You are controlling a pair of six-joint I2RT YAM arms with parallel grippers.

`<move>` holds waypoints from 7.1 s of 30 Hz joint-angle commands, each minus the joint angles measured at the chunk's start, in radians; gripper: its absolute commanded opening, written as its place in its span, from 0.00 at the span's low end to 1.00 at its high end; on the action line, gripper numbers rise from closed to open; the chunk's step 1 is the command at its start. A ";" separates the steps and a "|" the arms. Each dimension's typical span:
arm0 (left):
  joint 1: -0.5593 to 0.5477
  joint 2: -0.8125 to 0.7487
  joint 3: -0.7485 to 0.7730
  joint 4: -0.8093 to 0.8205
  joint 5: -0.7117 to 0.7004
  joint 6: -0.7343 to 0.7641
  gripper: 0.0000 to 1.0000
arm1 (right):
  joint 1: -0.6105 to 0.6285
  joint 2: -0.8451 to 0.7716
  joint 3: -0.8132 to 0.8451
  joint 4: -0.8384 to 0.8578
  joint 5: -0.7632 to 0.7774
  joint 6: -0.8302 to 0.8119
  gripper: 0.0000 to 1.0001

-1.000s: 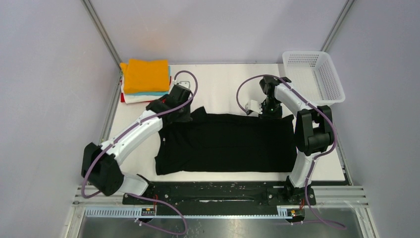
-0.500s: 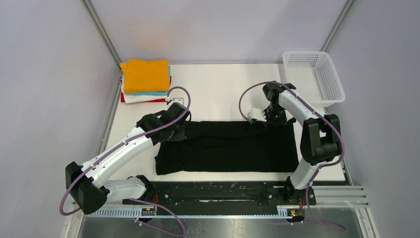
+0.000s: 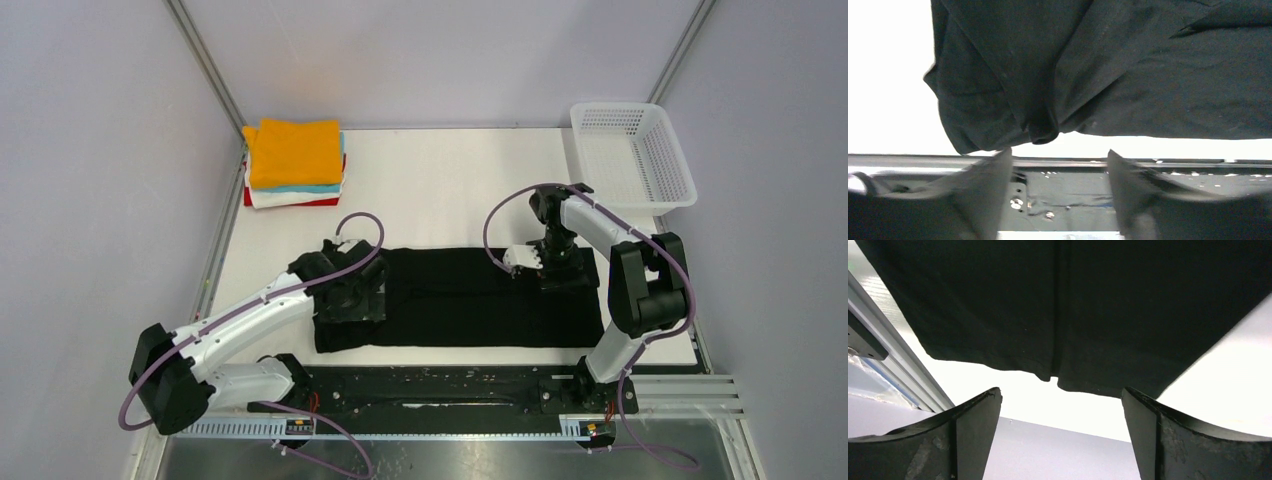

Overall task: Fold and stack the t-shirts
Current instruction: Fold the other side of the tshirt into a rectangle, then rotate the tshirt 90 degrees, then grab the bottom of the folded rectangular tshirt with both arms, then fold the folded rectangular tshirt in 1/3 of the way

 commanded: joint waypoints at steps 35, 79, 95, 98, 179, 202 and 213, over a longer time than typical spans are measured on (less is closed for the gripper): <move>-0.029 0.330 -0.072 0.754 0.286 0.097 0.99 | -0.127 -0.427 -0.087 0.854 -0.004 1.703 0.99; 0.436 1.254 1.039 0.827 0.468 -0.133 0.99 | 0.051 -0.046 -0.232 0.600 -0.329 1.937 1.00; 0.389 1.731 1.674 1.350 0.475 -0.395 0.99 | 0.373 0.122 -0.100 0.835 -0.609 1.873 0.99; 0.400 1.652 1.636 1.367 0.513 -0.362 0.99 | 0.373 0.012 -0.107 0.841 -0.558 1.863 0.99; -0.111 0.004 -0.208 0.920 0.133 -0.073 0.00 | 0.318 -0.616 -0.480 0.749 -0.390 2.050 0.00; 0.390 0.618 0.323 0.917 0.359 0.205 0.00 | 0.095 0.112 0.201 0.787 -0.342 2.036 0.00; 0.434 0.801 0.475 0.874 0.394 0.235 0.05 | 0.044 0.254 0.312 0.774 -0.280 2.024 0.06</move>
